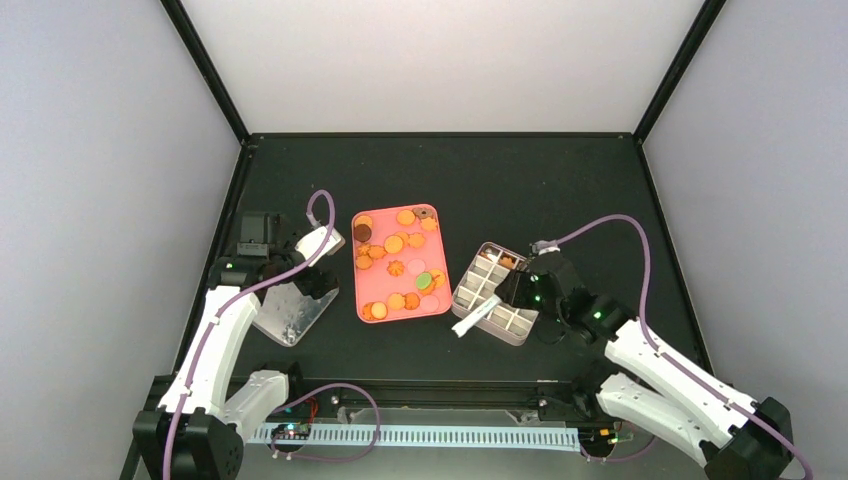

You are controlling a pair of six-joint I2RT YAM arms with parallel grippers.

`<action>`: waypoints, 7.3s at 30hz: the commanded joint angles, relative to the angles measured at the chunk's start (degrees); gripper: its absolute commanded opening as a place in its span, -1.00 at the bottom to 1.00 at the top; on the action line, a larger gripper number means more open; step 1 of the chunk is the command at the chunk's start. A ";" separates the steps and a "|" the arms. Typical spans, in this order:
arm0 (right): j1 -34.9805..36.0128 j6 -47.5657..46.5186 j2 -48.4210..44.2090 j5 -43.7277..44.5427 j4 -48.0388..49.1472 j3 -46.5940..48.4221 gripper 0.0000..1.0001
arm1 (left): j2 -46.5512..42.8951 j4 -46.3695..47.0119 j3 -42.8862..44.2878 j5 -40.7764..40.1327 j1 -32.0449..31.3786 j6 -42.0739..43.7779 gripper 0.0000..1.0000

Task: Pack the cookies
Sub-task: Pick up the clamp from the packing box, then place the clamp on the plate.

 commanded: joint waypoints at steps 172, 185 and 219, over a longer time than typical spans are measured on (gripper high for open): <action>15.76 7.00 28.71 15.96 -8.04 13.59 -0.59 | -5.45 4.77 -6.23 0.21 0.46 -0.71 0.65; 21.38 5.67 30.21 21.84 -11.26 18.29 -0.98 | -5.53 4.75 -6.27 0.11 0.43 -0.67 0.66; 31.26 -23.45 45.57 4.78 20.01 21.38 0.07 | -7.34 -2.94 -8.66 17.89 4.97 17.35 0.70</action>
